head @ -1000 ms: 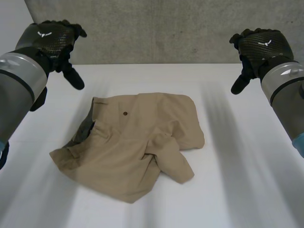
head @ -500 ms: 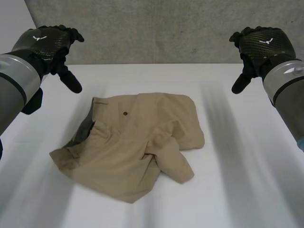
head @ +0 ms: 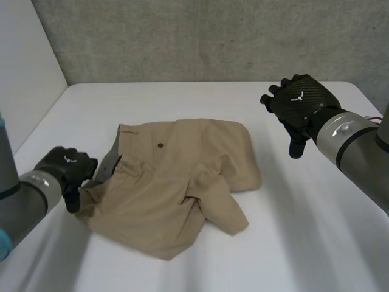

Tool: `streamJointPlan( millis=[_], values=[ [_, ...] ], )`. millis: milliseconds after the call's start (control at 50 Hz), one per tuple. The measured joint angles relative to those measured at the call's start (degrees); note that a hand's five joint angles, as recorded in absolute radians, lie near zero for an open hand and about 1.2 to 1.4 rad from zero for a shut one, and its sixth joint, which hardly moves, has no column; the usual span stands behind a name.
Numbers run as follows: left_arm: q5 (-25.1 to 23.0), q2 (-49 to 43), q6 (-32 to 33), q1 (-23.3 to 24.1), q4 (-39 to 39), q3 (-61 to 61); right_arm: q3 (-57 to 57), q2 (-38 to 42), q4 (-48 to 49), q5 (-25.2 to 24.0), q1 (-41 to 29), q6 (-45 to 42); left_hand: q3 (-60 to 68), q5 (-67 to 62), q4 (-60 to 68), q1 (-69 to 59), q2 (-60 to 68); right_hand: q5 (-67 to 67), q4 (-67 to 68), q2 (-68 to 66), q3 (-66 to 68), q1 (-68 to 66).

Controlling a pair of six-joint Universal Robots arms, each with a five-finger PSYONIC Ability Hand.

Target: Fold the shorts.

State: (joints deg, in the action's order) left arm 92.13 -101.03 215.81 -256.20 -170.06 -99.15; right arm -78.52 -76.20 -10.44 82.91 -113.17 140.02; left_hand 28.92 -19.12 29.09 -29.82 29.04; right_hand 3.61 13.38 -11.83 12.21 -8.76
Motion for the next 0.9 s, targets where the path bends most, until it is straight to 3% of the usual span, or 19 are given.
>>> streamJointPlan(
  millis=[240, 340, 580, 620, 640, 680, 720, 900],
  values=[
    [-13.09, 2.28, 5.87, -11.95, -11.23, -11.45, -0.4, 0.98, 0.16, 0.17, -0.31, 0.36, -0.66, 1.59, -1.32, 1.37, -1.13, 0.0, 0.0, 0.0, 0.0, 0.0],
    [-15.45, 1.92, 7.33, -13.62, -12.22, -12.77, -0.42, 1.46, 0.16, 0.15, -0.31, 0.28, -0.66, 1.62, -1.5, 1.37, -1.15, 0.0, 0.0, 0.0, 0.0, 0.0],
    [-16.13, -2.88, 7.27, -12.85, -18.2, -13.36, -0.55, 2.23, 0.15, 0.21, -0.3, 0.21, 2.25, -1.46, 1.48, -1.51, 1.94, 0.0, 0.0, 0.0, 0.0, 0.0],
    [-16.07, -3.95, 7.2, -12.65, -18.71, -13.11, -0.59, 2.22, 0.16, 0.22, -0.3, 0.19, 13.5, -12.4, 12.83, -13.91, 13.45, 0.0, 0.0, 0.0, 0.0, 0.0],
    [-16.06, -4.21, 7.17, -12.6, -18.85, -13.0, -0.61, 2.23, 0.15, 0.22, -0.3, 0.19, 13.5, -12.4, 12.83, -13.91, 13.45, 0.0, 0.0, 0.0, 0.0, 0.0],
    [-15.93, -5.11, 6.99, -12.47, -19.22, -12.35, -0.68, 2.22, 0.15, 0.23, -0.3, 0.17, 29.71, -27.79, 29.73, -29.75, 29.8, 0.0, 0.0, 0.0, 0.0, 0.0],
    [-15.78, -5.58, 6.8, -12.46, -19.35, -11.6, -0.72, 2.21, 0.15, 0.23, -0.3, 0.17, 36.27, -33.53, 36.89, -33.54, 36.42, 0.0, 0.0, 0.0, 0.0, 0.0],
    [-13.88, -7.67, 6.34, -13.02, -19.9, -5.94, -0.76, 2.19, 0.15, 0.23, -0.34, 0.16, 38.95, -34.22, 39.8, -33.58, 38.0, 0.0, 0.0, -0.04, 0.0, 0.0]
  ],
)
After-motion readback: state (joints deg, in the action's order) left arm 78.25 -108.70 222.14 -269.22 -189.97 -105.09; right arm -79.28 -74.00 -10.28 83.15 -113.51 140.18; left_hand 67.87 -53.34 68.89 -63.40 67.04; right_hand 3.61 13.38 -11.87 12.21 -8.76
